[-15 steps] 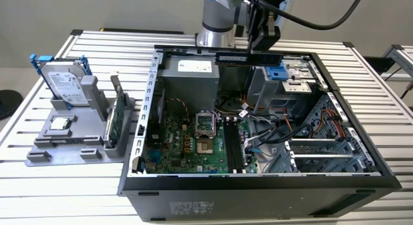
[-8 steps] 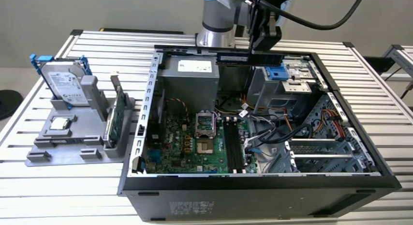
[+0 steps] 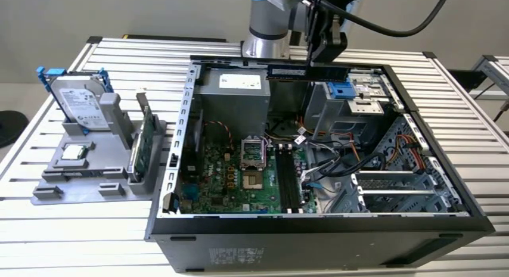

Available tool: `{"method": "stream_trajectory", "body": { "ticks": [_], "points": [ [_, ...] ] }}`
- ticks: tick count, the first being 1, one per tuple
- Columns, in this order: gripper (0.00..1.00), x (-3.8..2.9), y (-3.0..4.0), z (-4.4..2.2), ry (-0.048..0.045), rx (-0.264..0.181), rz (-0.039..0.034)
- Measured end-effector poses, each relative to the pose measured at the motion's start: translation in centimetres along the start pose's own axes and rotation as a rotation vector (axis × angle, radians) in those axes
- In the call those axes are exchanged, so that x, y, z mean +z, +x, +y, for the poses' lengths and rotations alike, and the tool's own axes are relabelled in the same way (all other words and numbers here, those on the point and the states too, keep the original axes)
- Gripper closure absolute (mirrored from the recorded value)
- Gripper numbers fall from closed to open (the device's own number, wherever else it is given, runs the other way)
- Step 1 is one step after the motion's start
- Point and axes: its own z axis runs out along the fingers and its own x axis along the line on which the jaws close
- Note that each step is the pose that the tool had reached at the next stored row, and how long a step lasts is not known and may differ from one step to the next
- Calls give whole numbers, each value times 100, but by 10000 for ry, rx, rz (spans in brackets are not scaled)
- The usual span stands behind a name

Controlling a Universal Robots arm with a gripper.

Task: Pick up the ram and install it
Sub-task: 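Pick up the ram and move it above insertion slot, then insert the ram into the slot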

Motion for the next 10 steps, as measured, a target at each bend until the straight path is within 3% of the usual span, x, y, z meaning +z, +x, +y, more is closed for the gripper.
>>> {"method": "stream_trajectory", "body": {
  "ticks": [10],
  "points": [
    [100, 82, 3, -1, 2, 113, -11]
  ]
}}
